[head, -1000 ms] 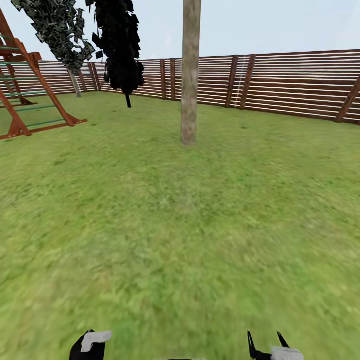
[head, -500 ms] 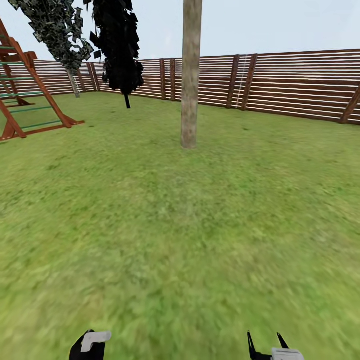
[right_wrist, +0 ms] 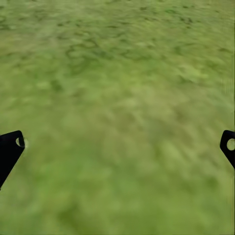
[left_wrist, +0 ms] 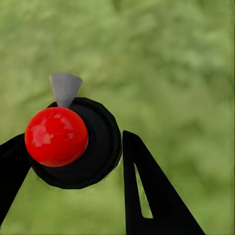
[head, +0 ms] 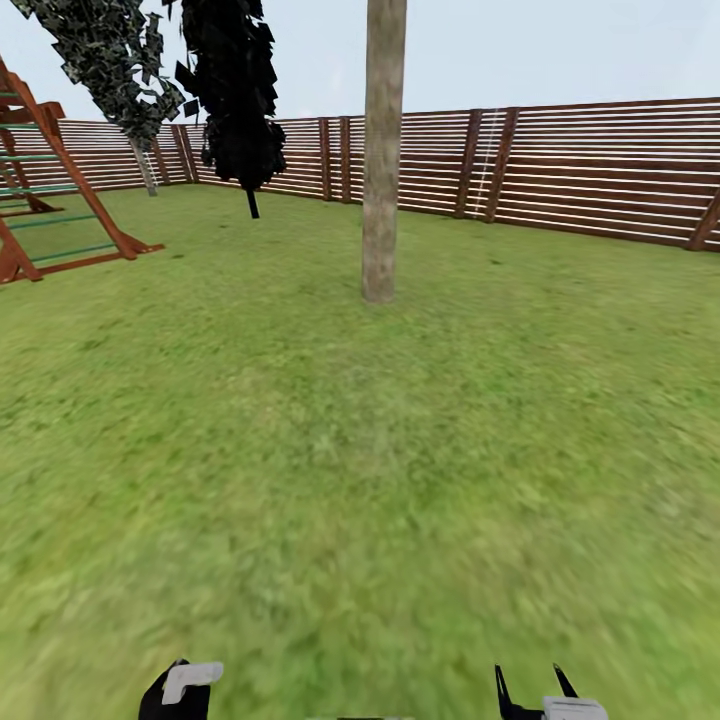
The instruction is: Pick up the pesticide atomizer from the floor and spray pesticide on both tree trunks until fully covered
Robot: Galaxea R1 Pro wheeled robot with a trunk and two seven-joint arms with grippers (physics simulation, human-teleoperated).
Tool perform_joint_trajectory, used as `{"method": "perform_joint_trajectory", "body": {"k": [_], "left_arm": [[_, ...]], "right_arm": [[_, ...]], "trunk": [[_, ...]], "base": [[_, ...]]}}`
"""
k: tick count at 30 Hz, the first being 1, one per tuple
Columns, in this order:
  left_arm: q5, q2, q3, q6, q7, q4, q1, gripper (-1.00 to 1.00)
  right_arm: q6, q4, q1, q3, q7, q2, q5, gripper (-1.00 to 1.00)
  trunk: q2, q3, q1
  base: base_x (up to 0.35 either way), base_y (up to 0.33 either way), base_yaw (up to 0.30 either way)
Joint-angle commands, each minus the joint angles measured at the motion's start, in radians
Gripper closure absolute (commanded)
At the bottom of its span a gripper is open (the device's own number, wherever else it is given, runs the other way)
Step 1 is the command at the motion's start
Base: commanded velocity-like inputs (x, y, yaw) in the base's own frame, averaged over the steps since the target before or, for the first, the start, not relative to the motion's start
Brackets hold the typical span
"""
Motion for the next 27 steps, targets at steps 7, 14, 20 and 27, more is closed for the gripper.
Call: {"method": "perform_joint_trajectory", "body": {"k": [7, 14, 20, 27], "left_arm": [[0.0, 0.0, 0.0, 0.0, 0.0, 0.0, 0.0, 1.0], [0.0, 0.0, 0.0, 0.0, 0.0, 0.0, 0.0, 1.0], [0.0, 0.0, 0.0, 0.0, 0.0, 0.0, 0.0, 1.0], [0.0, 0.0, 0.0, 0.0, 0.0, 0.0, 0.0, 1.0]], "right_arm": [[0.0, 0.0, 0.0, 0.0, 0.0, 0.0, 0.0, -1.0], [0.0, 0.0, 0.0, 0.0, 0.0, 0.0, 0.0, -1.0], [0.0, 0.0, 0.0, 0.0, 0.0, 0.0, 0.0, -1.0], [0.0, 0.0, 0.0, 0.0, 0.0, 0.0, 0.0, -1.0]], "trunk": [[0.0, 0.0, 0.0], [0.0, 0.0, 0.0], [0.0, 0.0, 0.0], [0.0, 0.0, 0.0]], "base": [[0.341, 0.0, 0.0], [0.341, 0.0, 0.0], [0.341, 0.0, 0.0], [0.341, 0.0, 0.0]]}}
